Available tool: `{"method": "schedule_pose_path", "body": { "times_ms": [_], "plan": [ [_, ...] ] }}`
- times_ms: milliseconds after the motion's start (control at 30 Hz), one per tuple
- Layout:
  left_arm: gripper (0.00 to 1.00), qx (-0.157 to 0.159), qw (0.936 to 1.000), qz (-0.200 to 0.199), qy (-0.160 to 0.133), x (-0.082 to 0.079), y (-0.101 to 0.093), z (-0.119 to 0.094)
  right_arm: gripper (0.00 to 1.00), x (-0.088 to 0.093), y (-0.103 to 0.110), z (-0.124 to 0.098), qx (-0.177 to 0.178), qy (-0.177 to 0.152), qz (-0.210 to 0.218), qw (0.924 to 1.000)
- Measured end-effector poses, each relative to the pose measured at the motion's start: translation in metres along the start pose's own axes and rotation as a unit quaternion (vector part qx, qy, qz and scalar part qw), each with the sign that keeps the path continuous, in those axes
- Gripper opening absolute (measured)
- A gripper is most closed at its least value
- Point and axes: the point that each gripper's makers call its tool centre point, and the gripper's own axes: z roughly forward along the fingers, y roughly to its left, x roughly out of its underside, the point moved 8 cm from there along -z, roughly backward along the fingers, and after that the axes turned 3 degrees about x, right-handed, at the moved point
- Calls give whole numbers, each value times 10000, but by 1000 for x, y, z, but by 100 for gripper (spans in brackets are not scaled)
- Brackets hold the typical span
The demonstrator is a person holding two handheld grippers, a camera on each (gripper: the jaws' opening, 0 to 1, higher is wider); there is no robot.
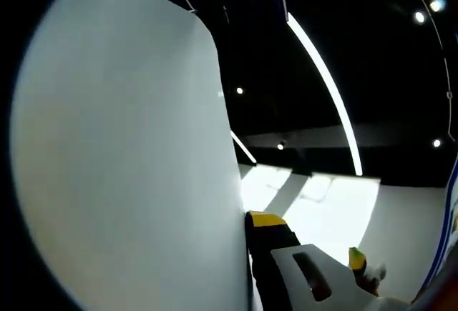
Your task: Organize the stack of printing papers by aligning and flattening the scattered papers on the table
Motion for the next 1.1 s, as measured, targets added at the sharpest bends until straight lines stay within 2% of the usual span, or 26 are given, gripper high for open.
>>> {"method": "schedule_pose_path", "body": {
  "times_ms": [433, 533, 767, 1100],
  "plan": [
    [6, 8, 10000, 18, 14, 1, -1, 0, 81, -11, -23, -17, 203, 436, -723, 9962],
    [6, 6, 10000, 19, 29, 1, -1, 1, 82, -15, -34, -25, 433, 557, -957, 9929],
    [6, 13, 10000, 31, 24, 0, 0, 1, 81, -24, -50, -35, 705, 580, -1048, 9903],
    [6, 10, 10000, 36, 36, 0, 1, 1, 81, -29, -57, -42, 765, 685, -1116, 9884]
  ]
}}
